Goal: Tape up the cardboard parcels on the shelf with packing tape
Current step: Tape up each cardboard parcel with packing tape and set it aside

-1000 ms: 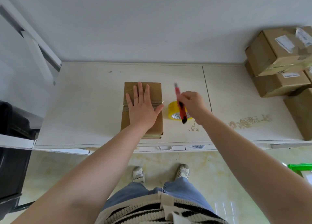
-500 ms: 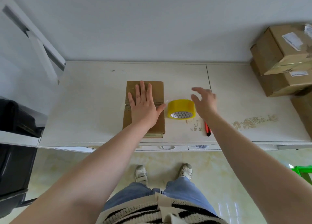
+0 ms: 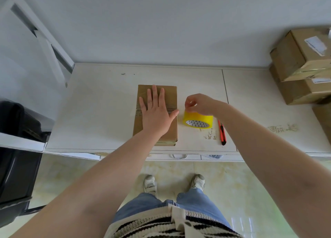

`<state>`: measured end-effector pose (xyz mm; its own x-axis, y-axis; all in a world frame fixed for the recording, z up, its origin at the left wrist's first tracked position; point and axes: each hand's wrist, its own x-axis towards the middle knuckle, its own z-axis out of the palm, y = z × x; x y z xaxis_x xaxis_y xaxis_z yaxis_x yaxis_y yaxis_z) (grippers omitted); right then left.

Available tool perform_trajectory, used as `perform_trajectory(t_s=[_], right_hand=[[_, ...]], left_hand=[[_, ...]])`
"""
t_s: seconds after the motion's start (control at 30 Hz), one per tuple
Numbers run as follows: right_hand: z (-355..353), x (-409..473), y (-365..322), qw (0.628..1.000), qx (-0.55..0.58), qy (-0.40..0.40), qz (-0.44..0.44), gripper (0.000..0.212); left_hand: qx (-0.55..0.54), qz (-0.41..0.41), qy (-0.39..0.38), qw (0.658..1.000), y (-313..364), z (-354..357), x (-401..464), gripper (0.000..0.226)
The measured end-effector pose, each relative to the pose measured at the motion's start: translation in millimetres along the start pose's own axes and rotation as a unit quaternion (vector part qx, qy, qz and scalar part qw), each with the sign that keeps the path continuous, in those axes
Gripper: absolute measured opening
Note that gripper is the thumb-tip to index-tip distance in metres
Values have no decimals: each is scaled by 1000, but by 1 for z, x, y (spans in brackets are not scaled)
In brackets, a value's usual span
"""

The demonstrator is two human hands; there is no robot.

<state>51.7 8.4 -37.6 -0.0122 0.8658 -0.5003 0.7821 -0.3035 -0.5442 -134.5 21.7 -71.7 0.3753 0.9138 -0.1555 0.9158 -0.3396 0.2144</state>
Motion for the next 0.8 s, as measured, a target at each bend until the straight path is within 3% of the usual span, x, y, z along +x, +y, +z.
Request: perform_trajectory(t_s=[0.27, 0.4, 0.5, 0.57, 0.67, 0.8], right_hand=[[18, -25, 11, 989, 79, 121, 45, 3], [23, -56, 18, 953, 199, 211, 82, 4], [23, -71, 9, 919, 279, 268, 71, 11], [23, -76, -2, 910, 290, 289, 63, 17], [25, -78, -16, 895, 312, 314, 48, 19], [29, -78, -25, 888, 327, 320, 37, 14]], left_hand=[[-7, -4, -9, 1000, 1, 1, 1, 86], [-31, -1, -10, 999, 0, -3, 0, 83], [-172, 82, 89, 978, 7, -14, -11, 66], [-301, 132, 87, 940, 22, -26, -21, 49], [-447, 51, 33, 893, 47, -37, -33, 14], [-541, -116, -4, 833, 56, -47, -28, 9]])
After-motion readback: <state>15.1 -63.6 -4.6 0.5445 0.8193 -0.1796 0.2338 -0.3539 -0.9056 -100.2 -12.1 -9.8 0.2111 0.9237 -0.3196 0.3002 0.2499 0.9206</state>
